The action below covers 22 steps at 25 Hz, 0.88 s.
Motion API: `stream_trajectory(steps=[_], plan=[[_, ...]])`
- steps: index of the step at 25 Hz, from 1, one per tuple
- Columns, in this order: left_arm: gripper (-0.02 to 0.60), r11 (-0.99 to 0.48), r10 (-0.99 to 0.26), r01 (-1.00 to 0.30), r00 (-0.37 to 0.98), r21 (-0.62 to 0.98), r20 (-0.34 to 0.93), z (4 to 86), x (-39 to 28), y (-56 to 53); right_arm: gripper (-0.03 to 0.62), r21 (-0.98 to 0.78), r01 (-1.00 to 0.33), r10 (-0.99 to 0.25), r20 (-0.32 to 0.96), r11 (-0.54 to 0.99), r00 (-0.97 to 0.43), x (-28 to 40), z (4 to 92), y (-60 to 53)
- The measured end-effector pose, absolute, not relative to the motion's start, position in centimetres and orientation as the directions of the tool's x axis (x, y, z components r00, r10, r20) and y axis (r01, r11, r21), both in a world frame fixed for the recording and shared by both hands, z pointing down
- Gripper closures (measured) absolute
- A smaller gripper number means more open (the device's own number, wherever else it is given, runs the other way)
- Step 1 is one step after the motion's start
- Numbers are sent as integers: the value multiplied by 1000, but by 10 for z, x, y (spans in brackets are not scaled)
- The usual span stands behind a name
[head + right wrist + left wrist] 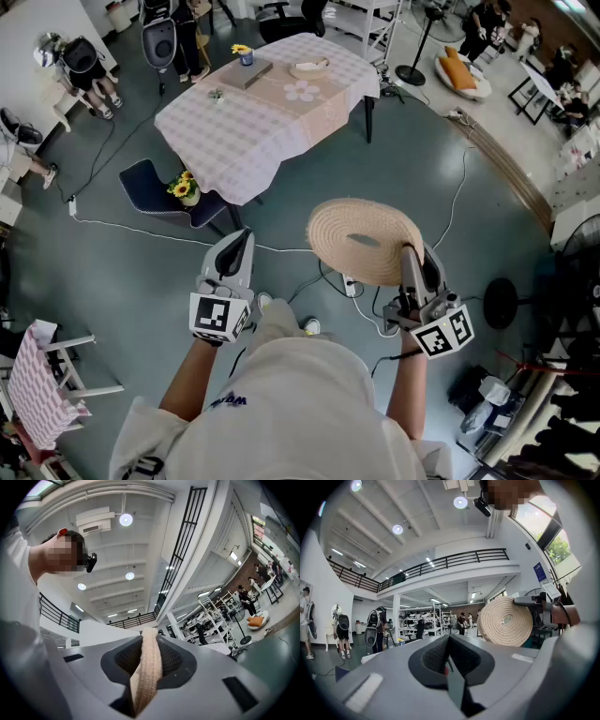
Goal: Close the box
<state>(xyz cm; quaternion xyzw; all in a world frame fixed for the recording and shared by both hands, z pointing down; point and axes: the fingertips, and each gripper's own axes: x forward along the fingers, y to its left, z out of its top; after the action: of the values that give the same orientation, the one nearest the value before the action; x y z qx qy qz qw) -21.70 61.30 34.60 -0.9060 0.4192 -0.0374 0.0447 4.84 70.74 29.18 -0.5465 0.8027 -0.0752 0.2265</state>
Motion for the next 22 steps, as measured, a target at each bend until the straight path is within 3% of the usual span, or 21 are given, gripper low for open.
stream_trajectory(steps=[22], plan=[[580, -647, -762, -755, 645, -106, 51, 354, -221, 609, 514, -326, -882, -930, -256, 341, -265, 57, 292, 713]])
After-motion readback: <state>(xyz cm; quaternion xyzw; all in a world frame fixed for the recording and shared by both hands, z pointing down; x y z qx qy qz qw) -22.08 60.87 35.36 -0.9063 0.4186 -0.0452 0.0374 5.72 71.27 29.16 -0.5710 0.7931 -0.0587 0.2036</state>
